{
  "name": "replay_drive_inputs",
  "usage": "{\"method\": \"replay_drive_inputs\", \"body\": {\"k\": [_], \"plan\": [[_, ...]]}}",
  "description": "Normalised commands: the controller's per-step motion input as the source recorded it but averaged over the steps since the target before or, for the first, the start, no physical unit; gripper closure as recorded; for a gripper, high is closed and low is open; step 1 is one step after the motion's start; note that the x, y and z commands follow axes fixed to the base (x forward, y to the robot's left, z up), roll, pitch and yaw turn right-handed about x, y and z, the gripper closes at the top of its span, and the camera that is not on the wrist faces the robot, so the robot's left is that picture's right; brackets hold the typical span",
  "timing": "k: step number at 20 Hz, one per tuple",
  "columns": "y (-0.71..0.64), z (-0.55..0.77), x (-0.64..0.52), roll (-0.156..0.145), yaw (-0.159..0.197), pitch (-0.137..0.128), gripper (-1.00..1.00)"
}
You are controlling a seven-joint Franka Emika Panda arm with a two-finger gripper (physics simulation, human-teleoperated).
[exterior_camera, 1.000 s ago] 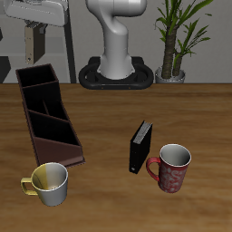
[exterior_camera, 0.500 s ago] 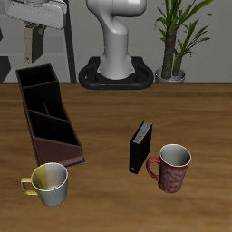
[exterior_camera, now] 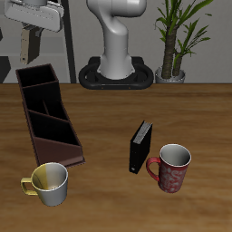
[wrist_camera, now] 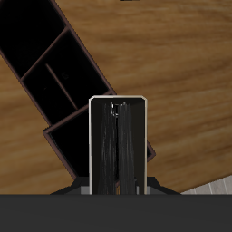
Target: Place the yellow book into the right desk caddy's right compartment
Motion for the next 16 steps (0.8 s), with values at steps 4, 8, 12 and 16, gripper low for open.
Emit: {"method": "replay_drive_inputs", "body": {"k": [4,8,12,16], "plan": [[-0.10,-0.08,0.02,-0.038,-0.018,-0.004,1.00],[-0.05,-0.13,0.09,-0.025,-0.017,0.020,1.00],[0.13,-0.14,0.02,0.017,0.015,0.003,1.00],[0.07,-0.20,0.09,0.006,0.004,0.033,1.00]]}}
